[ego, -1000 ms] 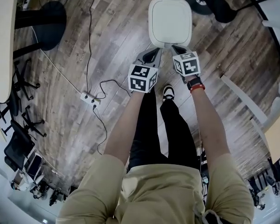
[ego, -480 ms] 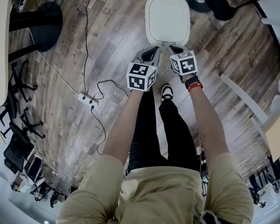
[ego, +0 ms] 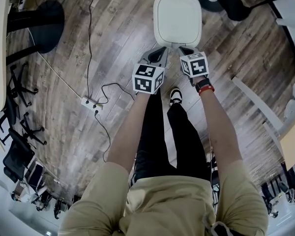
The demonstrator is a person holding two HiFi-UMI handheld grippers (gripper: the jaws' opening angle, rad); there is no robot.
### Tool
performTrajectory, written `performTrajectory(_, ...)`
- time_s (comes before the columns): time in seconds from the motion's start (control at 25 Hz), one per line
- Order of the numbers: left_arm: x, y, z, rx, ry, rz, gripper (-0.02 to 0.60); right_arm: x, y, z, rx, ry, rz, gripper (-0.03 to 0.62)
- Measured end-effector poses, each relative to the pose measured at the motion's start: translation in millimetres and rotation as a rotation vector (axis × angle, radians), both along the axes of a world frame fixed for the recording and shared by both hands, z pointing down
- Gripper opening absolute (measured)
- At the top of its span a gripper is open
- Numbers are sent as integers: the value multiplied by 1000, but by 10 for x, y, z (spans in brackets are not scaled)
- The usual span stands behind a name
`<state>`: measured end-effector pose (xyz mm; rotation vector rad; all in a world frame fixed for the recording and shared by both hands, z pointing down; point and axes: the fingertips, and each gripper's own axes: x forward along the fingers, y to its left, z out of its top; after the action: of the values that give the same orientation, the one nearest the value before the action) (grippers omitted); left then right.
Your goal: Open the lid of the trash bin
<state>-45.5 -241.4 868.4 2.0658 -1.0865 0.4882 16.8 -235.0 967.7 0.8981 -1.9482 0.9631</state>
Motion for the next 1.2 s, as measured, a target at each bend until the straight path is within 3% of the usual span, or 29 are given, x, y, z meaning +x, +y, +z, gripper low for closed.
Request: performTrajectory(1.2,-11,-53,101,-36,19,-10,23,24,-16,91,-38,-39,60,17)
